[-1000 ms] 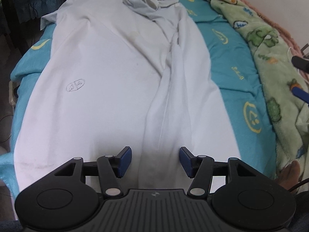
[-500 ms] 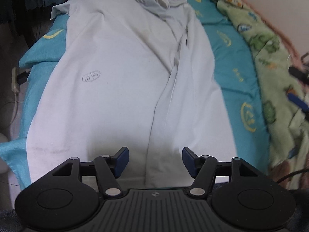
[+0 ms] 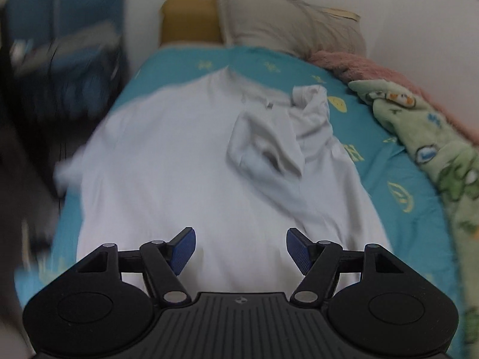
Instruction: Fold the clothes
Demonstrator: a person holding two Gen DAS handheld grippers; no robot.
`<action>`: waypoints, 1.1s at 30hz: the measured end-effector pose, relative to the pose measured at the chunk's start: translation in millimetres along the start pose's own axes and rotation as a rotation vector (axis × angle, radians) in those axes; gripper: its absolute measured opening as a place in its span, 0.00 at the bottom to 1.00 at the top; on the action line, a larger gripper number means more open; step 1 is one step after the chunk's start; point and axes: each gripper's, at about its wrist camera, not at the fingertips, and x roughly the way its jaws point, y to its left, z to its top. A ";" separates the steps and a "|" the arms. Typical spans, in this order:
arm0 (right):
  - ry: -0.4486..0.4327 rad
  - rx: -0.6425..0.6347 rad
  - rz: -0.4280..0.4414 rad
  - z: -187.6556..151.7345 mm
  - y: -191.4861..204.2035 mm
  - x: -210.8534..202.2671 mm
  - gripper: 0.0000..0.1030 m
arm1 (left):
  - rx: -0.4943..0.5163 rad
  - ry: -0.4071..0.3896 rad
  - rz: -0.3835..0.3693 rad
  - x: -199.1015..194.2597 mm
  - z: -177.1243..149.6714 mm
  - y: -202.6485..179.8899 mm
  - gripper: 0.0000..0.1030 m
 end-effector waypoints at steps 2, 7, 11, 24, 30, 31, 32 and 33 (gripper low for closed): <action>0.007 -0.012 -0.017 2.4 3.0 12.6 0.81 | 0.188 -0.057 0.033 26.1 18.1 -24.5 0.70; 0.033 -0.042 -0.043 10.6 7.4 47.4 0.81 | 0.667 -0.079 0.123 93.5 20.3 -86.1 0.71; 0.076 -0.011 -0.052 9.4 0.2 63.3 0.81 | 0.758 -0.089 0.151 123.8 27.6 -92.9 0.69; 0.105 0.010 -0.049 1.7 0.8 70.6 0.81 | 0.183 -0.210 0.238 141.0 143.4 -14.7 0.08; 0.089 0.009 -0.073 3.6 -1.1 70.3 0.81 | 0.013 -0.194 0.249 126.6 142.2 31.0 0.53; 0.089 0.010 -0.072 3.8 -1.3 70.4 0.81 | 0.007 -0.171 0.249 123.5 136.4 33.3 0.55; 0.090 0.010 -0.070 3.9 -1.3 70.5 0.81 | -0.030 -0.144 0.228 118.0 128.0 36.5 0.60; 0.090 0.010 -0.068 4.0 -1.1 70.3 0.81 | -0.066 -0.117 0.206 112.6 119.7 39.6 0.65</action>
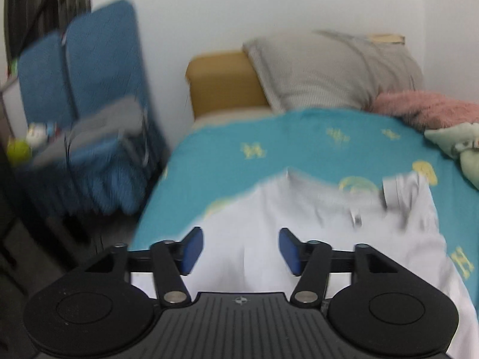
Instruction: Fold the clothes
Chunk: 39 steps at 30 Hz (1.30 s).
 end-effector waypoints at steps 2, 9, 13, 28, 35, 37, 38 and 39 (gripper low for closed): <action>-0.001 -0.004 0.002 -0.3 1.3 -0.1 0.81 | -0.078 0.064 -0.064 -12.6 -16.7 6.3 0.65; -0.001 -0.037 -0.007 -3.2 5.1 -1.4 0.81 | 0.015 0.147 -0.213 -48.9 -71.8 -45.5 0.66; -0.002 -0.059 -0.020 -5.8 6.8 -2.2 0.81 | 0.139 0.142 -0.179 -53.1 -96.0 -83.0 0.65; -0.004 -0.059 0.018 -6.5 8.6 -5.4 0.81 | -0.018 0.112 -0.232 -55.6 -79.2 -54.6 0.05; -0.005 -0.035 0.033 -4.9 5.0 -6.1 0.81 | -0.107 0.120 -0.050 -60.4 -87.5 -20.9 0.20; -0.012 -0.027 0.040 -3.6 4.2 -8.1 0.81 | -0.153 0.150 -0.095 -77.8 -96.8 -8.8 0.30; -0.016 -0.023 0.044 -3.3 4.1 -9.6 0.81 | -0.175 0.166 -0.127 -90.0 -102.8 -2.8 0.40; -0.018 -0.019 0.049 -3.2 3.8 -11.2 0.81 | -0.198 0.182 -0.167 -105.8 -110.8 3.5 0.50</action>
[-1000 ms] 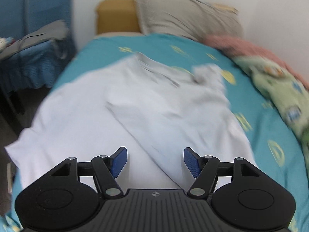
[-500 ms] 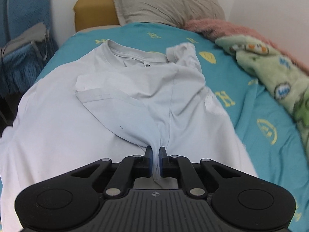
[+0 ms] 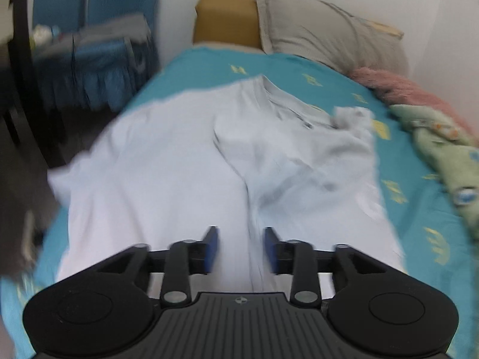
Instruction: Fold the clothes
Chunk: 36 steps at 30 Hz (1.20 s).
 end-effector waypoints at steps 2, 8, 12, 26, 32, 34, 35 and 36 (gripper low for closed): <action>0.001 0.012 0.017 -0.9 -0.6 -3.6 0.81 | -0.042 0.042 -0.071 -30.3 -22.1 9.5 0.58; 0.006 0.031 0.047 -9.3 -1.5 -19.8 0.81 | -0.168 0.250 -0.192 -97.5 -113.0 31.4 0.65; 0.022 0.021 0.057 -20.5 0.0 -32.6 0.81 | -0.184 0.354 -0.261 -119.9 -166.3 38.4 0.65; -0.005 -0.141 0.064 -46.7 29.7 -65.1 0.81 | 0.160 0.391 -0.280 -160.1 -210.2 -1.3 0.43; -0.026 -0.169 0.076 -47.4 34.4 -66.9 0.81 | 0.204 0.402 -0.242 -161.8 -207.5 -6.7 0.03; -0.036 -0.182 0.083 -47.2 37.0 -68.3 0.81 | 0.231 0.403 -0.211 -166.1 -208.1 -9.3 0.03; -0.041 -0.190 0.086 -47.3 38.4 -69.3 0.81 | 0.247 0.401 -0.201 -168.8 -208.5 -11.2 0.03; -0.046 -0.199 0.089 -47.3 39.7 -70.2 0.81 | 0.264 0.398 -0.190 -171.4 -208.8 -13.0 0.04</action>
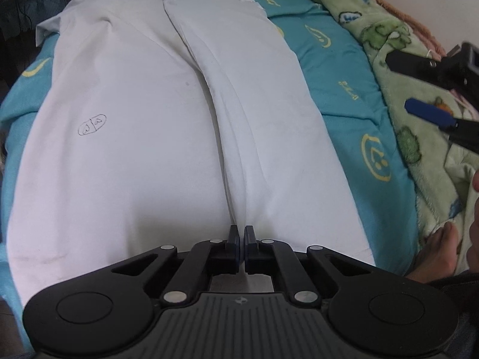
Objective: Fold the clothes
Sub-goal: 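Open the left gripper and withdraw from the T-shirt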
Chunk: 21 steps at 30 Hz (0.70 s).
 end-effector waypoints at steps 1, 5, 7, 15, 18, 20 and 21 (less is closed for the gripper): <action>-0.004 -0.008 0.002 0.3 1.5 -0.6 0.81 | 0.015 -0.003 0.012 -2.3 -0.9 -2.4 0.04; -0.018 -0.021 0.014 2.0 5.3 -3.6 0.81 | 0.077 -0.056 0.041 -16.0 -3.4 -9.5 0.21; -0.029 -0.021 0.020 2.5 6.9 -6.1 0.81 | 0.094 -0.103 0.059 -24.8 -2.5 -12.1 0.39; -0.112 -0.041 0.033 3.3 14.3 -25.2 0.81 | 0.092 -0.298 0.121 -53.4 7.4 -20.3 0.72; -0.152 -0.059 0.042 3.6 18.9 -34.8 0.81 | 0.106 -0.373 0.147 -63.5 16.1 -24.2 0.80; -0.180 -0.078 0.044 2.7 21.8 -41.0 0.81 | 0.123 -0.415 0.167 -69.5 22.9 -27.5 0.83; -0.193 -0.087 0.045 2.4 23.1 -43.7 0.81 | 0.128 -0.437 0.174 -72.9 25.5 -28.5 0.87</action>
